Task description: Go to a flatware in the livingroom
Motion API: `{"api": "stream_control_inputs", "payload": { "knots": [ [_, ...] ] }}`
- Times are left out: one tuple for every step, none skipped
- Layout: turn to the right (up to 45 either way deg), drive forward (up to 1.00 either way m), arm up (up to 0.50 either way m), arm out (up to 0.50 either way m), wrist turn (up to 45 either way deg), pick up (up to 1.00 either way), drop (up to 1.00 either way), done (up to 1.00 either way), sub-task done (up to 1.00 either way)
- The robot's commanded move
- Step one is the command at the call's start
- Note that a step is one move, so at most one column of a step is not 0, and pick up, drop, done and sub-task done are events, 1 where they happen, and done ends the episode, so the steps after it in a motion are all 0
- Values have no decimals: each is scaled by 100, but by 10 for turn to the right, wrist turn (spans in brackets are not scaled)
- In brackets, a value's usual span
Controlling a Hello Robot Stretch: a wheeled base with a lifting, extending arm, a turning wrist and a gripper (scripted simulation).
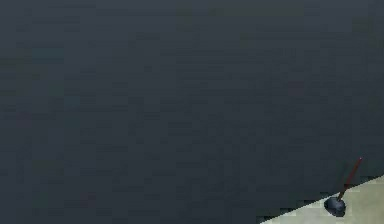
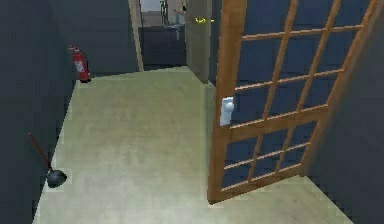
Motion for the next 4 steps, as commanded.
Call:
{"api": "stream_control_inputs", "payload": {
  "knots": [
    [450,0,0,0,0,0,0,0,0],
    [330,0,0,0,0,0,0,0,0],
    [0,100,0,0,0,0,0,0,0],
    [60,0,0,0,0,0,0,0,0]
  ]
}}
